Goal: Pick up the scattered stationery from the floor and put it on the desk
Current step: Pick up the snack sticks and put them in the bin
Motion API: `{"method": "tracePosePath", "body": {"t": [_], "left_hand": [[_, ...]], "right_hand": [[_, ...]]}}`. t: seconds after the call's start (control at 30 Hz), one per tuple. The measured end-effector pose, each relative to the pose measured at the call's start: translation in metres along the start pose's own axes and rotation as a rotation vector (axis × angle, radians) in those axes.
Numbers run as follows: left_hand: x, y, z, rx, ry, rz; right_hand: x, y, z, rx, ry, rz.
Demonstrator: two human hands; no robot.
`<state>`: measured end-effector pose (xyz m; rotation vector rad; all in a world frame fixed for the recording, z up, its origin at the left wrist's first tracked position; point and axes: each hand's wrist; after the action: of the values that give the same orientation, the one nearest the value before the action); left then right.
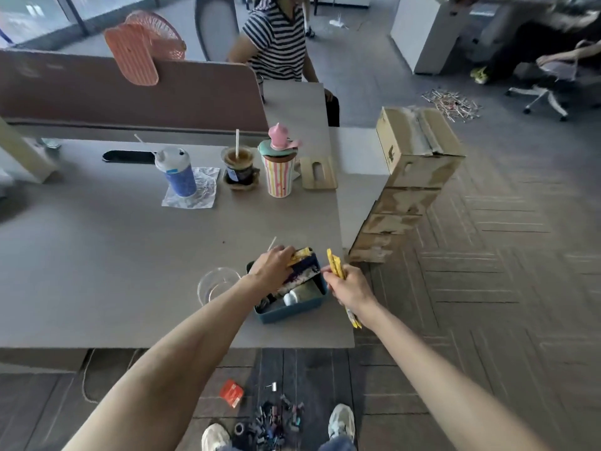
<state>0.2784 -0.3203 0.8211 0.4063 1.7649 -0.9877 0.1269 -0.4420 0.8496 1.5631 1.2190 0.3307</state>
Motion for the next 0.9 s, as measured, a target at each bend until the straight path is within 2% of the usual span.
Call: {"method": "tracePosePath", "body": {"t": [0.4,0.6,0.67,0.77,0.9], "left_hand": [[-0.005,0.018,0.012,0.065,0.107,0.056],[-0.003,0.021,0.013,0.117,0.084,0.250],[-0.004,0.021,0.007,0.109,0.007,0.171],[-0.012,0.024,-0.007,0.087,-0.158,-0.083],[-0.032,0.024,-0.030,-0.054,-0.208,-0.350]], "right_hand": [[-0.001,0.010,0.020,-0.024,0.061,-0.071],[-0.002,-0.002,0.025,-0.010,0.087,-0.079],[-0.002,-0.002,0.025,-0.027,0.103,-0.100],[-0.001,0.009,0.026,-0.117,0.147,-0.216],[0.009,0.032,0.030,-0.267,0.274,-0.460]]}}
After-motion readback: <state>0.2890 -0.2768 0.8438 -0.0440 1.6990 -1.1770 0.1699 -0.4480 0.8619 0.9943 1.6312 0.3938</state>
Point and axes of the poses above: each hand's wrist, its own z-axis towards the middle knuckle, its own x-axis out of the palm, y = z × x
